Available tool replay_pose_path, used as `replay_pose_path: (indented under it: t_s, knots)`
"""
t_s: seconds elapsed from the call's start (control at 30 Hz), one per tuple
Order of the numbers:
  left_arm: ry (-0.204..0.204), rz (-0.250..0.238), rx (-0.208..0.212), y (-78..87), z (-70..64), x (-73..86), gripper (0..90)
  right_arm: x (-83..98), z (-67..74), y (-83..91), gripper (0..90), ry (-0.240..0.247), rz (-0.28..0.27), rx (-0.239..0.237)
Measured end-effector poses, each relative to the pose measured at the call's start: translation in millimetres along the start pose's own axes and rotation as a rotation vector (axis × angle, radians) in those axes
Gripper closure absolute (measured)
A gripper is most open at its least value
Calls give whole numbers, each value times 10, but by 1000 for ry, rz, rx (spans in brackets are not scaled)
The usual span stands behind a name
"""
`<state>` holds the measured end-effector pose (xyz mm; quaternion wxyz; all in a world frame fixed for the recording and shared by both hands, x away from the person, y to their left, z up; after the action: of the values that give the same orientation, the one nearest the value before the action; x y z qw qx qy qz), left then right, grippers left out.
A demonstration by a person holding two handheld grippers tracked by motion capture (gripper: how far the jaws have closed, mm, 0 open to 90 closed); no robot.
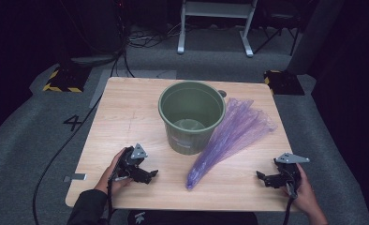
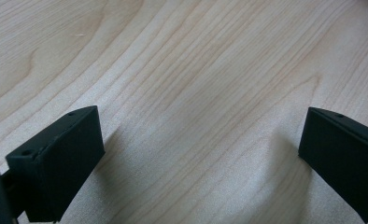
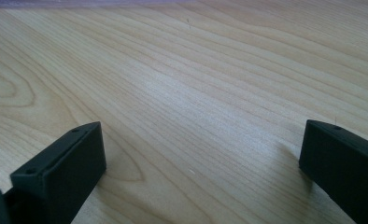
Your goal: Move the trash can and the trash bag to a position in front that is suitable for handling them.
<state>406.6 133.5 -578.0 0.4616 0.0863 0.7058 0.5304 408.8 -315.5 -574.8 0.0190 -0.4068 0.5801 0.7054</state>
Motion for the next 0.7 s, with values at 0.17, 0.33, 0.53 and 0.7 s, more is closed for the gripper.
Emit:
replay_pose_path:
  t_s: [0.17,0.33,0.53,0.7]
  knots:
    - [-2,-5,-4,24,-19,34,0,21,11,23,23,22,-5,-16]
    - [-31,-2,19,62,-88,94,0,21,22,64,175,43,-31,-28]
    - [-45,-4,31,75,-94,115,0,-66,41,208,167,48,-110,-30]
    - [-52,-2,35,79,-93,121,0,-267,135,326,158,79,-171,-52]
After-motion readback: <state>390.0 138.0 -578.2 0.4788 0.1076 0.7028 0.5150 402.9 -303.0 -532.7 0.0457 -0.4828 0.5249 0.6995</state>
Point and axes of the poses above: each handheld gripper's, and its own axes: y roughly backward along the jaws, x roughly out of its underside, z roughly to its left, the point moved 10 cm from there along -y, roughly forward along the jaws, and after that the axes turned 9 degrees about z, right-handed, at the moved point
